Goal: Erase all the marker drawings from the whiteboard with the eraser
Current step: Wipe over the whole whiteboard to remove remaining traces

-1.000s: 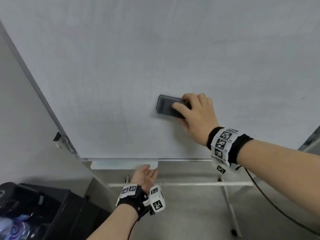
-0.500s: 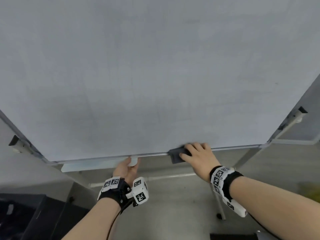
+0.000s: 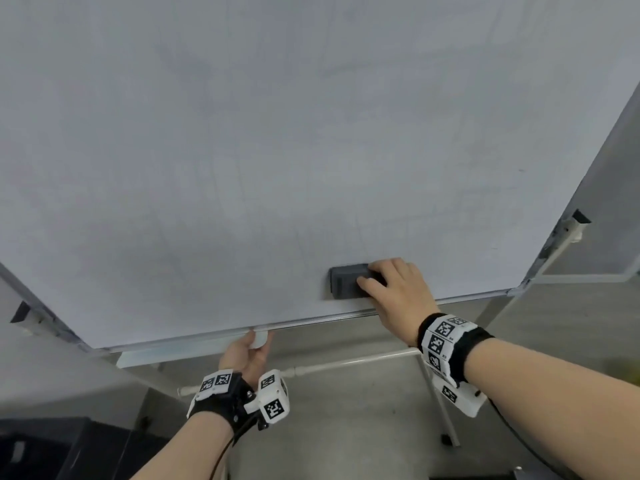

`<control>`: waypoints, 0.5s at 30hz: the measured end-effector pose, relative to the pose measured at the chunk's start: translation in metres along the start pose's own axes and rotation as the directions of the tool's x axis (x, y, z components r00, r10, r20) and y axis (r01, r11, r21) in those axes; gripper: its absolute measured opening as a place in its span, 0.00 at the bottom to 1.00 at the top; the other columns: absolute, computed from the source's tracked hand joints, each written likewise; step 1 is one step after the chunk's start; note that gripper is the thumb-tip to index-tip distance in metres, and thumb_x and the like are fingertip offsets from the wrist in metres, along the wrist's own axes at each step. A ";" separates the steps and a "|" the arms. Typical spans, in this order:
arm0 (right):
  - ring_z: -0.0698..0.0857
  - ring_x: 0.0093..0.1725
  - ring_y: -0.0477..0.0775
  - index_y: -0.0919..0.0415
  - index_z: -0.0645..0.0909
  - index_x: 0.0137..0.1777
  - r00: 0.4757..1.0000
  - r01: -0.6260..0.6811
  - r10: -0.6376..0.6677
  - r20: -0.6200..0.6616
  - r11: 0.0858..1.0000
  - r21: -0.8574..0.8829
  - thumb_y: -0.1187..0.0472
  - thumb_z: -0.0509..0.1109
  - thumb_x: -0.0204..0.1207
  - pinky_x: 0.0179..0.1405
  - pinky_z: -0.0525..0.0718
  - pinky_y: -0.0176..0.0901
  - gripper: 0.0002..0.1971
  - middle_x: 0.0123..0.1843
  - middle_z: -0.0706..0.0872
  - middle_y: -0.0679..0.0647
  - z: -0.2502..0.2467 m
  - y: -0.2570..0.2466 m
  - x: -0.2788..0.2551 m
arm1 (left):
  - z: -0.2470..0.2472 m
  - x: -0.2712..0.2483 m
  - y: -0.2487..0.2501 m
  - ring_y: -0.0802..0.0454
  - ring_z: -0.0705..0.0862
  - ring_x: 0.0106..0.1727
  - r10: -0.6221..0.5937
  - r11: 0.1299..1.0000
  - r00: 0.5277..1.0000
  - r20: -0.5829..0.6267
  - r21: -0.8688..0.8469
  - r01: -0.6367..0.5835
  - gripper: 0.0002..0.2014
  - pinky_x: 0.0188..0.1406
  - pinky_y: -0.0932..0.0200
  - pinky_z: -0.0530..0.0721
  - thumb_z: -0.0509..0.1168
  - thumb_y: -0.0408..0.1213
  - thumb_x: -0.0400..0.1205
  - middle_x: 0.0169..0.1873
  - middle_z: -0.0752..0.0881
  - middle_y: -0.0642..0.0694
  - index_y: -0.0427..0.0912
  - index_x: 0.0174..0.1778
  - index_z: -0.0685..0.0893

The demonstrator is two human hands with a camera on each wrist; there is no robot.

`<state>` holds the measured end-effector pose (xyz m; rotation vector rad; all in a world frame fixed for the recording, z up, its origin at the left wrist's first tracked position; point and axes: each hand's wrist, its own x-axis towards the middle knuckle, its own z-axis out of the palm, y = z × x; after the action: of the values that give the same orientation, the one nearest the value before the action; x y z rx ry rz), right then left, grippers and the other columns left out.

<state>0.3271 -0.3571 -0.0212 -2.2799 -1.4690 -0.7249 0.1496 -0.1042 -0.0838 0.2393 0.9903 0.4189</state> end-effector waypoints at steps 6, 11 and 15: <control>0.76 0.54 0.59 0.52 0.78 0.51 0.925 0.120 -0.080 0.372 0.989 -0.085 0.68 0.80 0.54 0.46 0.77 0.50 0.25 0.55 0.81 0.56 0.021 0.029 -0.063 | -0.004 0.002 -0.001 0.32 0.82 0.58 -0.022 1.000 1.000 0.012 -0.011 0.022 0.09 0.66 0.43 0.81 0.57 0.24 0.87 0.68 0.77 0.29 0.29 0.61 0.77; 0.78 0.47 0.66 0.53 0.77 0.59 1.000 0.021 -0.020 -0.015 0.998 0.052 0.68 0.80 0.65 0.42 0.79 0.55 0.25 0.54 0.82 0.65 -0.020 0.025 0.016 | -0.001 0.005 0.002 0.33 0.82 0.57 -0.014 1.000 1.000 0.028 -0.014 0.015 0.07 0.66 0.44 0.81 0.56 0.24 0.87 0.68 0.78 0.30 0.29 0.56 0.78; 0.77 0.51 0.69 0.57 0.79 0.62 0.916 -0.008 0.049 -0.399 0.995 0.104 0.63 0.75 0.73 0.48 0.75 0.55 0.18 0.55 0.82 0.68 -0.096 0.018 0.121 | 0.010 -0.003 0.002 0.34 0.81 0.56 -0.001 1.000 1.000 0.002 0.003 0.001 0.07 0.64 0.45 0.80 0.54 0.24 0.88 0.65 0.76 0.30 0.30 0.51 0.77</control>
<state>0.3613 -0.3255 0.1270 -1.9258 -1.2437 -1.0146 0.1560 -0.1039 -0.0750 0.2425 0.9894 0.4164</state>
